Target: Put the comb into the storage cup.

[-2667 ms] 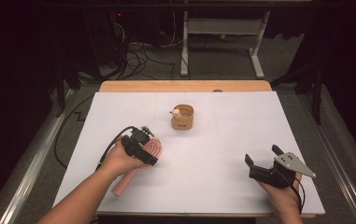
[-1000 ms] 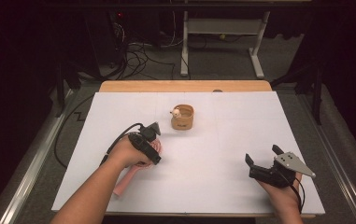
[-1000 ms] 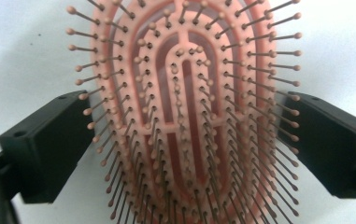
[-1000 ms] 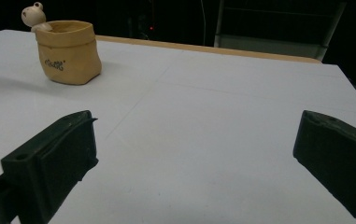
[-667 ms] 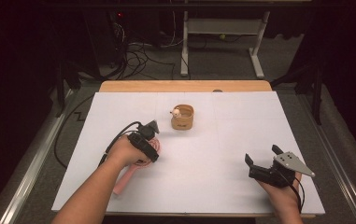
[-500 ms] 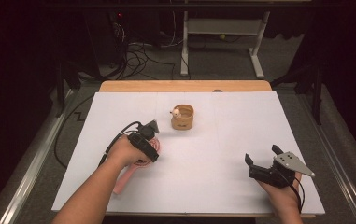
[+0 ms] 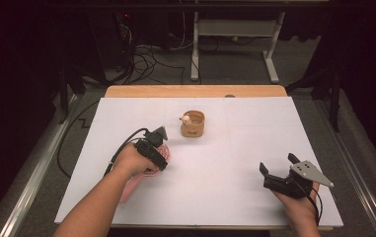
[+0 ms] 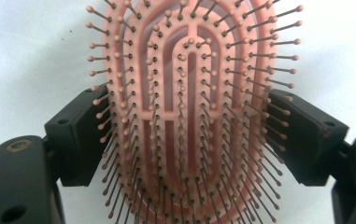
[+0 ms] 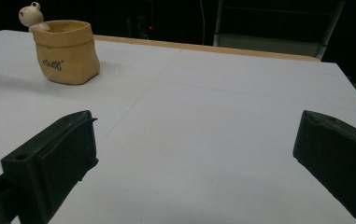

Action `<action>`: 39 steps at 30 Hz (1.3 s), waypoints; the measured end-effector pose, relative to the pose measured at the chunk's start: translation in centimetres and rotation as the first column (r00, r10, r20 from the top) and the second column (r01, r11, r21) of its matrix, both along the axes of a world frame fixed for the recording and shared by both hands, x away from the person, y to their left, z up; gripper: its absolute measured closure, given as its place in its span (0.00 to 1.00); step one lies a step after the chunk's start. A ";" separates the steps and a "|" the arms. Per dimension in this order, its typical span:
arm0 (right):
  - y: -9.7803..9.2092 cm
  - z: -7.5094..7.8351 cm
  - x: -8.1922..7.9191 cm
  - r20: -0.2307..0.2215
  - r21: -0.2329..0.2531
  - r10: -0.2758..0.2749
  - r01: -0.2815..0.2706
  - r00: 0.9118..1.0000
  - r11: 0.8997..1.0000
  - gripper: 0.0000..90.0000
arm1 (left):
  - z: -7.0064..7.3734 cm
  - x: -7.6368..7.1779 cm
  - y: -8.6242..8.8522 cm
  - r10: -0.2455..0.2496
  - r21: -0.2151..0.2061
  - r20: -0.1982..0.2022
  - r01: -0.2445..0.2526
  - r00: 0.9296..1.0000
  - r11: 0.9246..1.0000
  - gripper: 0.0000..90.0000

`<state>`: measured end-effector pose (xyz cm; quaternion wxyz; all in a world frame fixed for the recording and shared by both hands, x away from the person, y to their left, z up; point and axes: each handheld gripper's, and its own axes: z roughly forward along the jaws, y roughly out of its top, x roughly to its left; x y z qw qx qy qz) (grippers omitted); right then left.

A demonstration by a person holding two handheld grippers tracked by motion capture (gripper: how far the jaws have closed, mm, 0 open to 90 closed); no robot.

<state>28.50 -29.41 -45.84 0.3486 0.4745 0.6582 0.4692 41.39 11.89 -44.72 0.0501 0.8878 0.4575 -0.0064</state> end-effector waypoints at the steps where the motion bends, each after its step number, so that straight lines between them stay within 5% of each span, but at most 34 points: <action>1: 0.0 0.0 0.0 0.000 0.000 -0.001 0.001 1.000 1.000 0.00 | 0.0 0.0 0.0 0.001 0.001 0.001 -0.001 1.000 1.000 0.22; 24: 0.0 0.0 0.0 -0.001 0.000 0.001 -0.001 1.000 1.000 0.00 | 1.4 -0.1 1.0 0.002 -0.037 0.019 -0.001 1.000 0.999 0.22; 37: 0.0 0.0 0.0 -0.002 0.004 -0.002 0.002 1.000 1.000 0.00 | 3.6 -0.3 2.0 0.018 -0.092 0.077 -0.011 0.997 0.996 0.22; 39: 0.0 0.0 0.0 -0.001 0.006 -0.001 0.002 1.000 1.000 0.00 | 4.1 -0.5 2.1 0.017 -0.094 0.110 -0.007 0.994 0.996 0.22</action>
